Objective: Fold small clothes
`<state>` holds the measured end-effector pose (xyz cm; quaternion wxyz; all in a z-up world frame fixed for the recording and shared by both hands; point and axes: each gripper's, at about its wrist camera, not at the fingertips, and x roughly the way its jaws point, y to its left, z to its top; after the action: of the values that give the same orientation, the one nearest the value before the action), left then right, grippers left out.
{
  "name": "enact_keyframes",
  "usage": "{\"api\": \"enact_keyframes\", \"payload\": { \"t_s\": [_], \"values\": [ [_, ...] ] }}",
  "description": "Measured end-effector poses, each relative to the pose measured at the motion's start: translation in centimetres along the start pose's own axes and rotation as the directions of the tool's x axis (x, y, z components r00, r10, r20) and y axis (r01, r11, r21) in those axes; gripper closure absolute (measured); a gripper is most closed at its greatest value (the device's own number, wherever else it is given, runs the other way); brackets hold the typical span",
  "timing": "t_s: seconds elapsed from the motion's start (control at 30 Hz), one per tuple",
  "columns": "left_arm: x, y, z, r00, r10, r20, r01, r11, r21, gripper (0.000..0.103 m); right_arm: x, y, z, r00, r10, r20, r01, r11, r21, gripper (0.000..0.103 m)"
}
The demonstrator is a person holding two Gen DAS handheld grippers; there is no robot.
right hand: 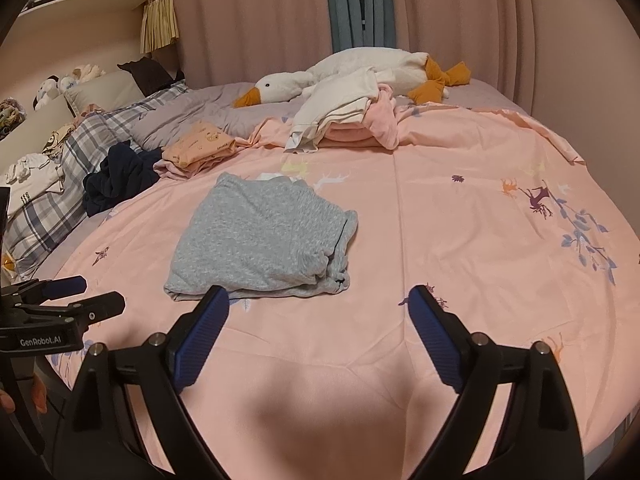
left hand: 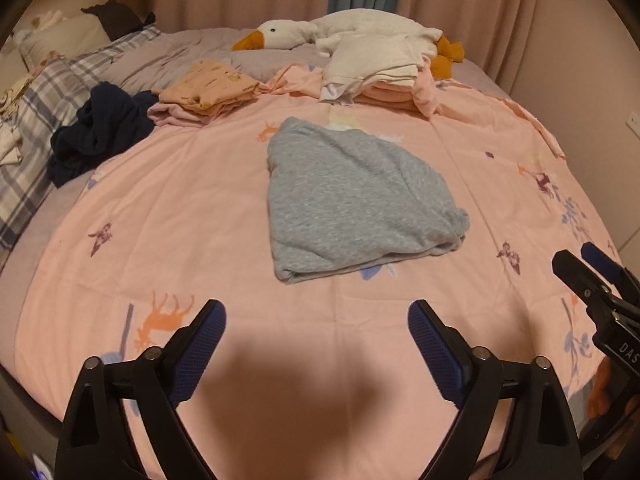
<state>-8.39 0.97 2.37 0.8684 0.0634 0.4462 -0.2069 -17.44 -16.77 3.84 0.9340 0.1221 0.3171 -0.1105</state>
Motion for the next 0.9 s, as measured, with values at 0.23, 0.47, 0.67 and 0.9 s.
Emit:
{"api": "enact_keyframes", "payload": {
  "t_s": [0.23, 0.47, 0.67, 0.9],
  "values": [
    [-1.0, -0.6, 0.1, 0.998, 0.063, 0.025, -0.063, 0.998, 0.023, 0.006, -0.6, 0.0, 0.3, 1.0, -0.006, 0.003, 0.006, 1.0, 0.005, 0.001],
    [-1.3, -0.7, 0.2, 0.997, 0.078, 0.02, -0.078, 0.997, 0.02, 0.006, -1.2, 0.2, 0.5, 1.0, -0.008, 0.013, 0.008, 1.0, 0.004, 0.0],
    [-1.7, -0.9, 0.1, 0.995, 0.097, 0.025, -0.097, 0.995, 0.021, 0.006, -1.3, 0.3, 0.6, 1.0, -0.006, 0.003, 0.006, 1.0, 0.0, 0.0],
    [-1.4, -0.5, 0.1, 0.997, 0.08, 0.018, -0.08, 0.997, -0.002, 0.006, -1.1, 0.2, 0.6, 1.0, -0.003, -0.012, 0.003, 1.0, 0.012, 0.0]
  ]
}}
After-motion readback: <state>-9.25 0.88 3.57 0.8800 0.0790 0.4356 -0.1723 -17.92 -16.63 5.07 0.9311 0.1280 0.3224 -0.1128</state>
